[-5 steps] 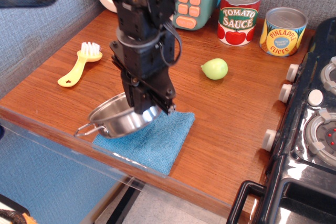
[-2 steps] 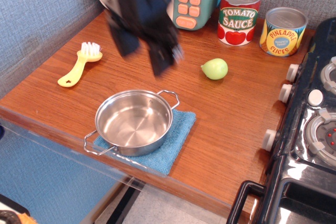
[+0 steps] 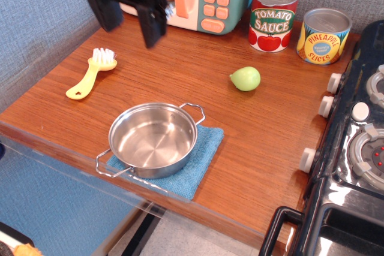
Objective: Place the silver pan on top of the blue rag.
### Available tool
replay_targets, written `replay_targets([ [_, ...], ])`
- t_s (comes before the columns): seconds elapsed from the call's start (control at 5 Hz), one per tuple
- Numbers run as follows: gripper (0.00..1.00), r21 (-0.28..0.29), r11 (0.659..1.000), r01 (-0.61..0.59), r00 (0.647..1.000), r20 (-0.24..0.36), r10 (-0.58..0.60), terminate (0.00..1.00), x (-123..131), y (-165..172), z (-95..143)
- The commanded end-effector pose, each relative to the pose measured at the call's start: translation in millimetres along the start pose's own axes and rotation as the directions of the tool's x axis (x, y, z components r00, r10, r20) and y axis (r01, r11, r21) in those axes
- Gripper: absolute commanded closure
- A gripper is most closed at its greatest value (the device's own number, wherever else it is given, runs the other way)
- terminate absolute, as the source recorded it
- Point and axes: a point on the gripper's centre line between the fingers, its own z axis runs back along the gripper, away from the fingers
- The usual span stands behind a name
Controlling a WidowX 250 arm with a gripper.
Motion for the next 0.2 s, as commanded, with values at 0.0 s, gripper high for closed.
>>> replay_targets([
  [0.0,0.0,0.02,1.0,0.001,0.999,0.043,-0.002,1.0,-1.1,8.2,14.7],
])
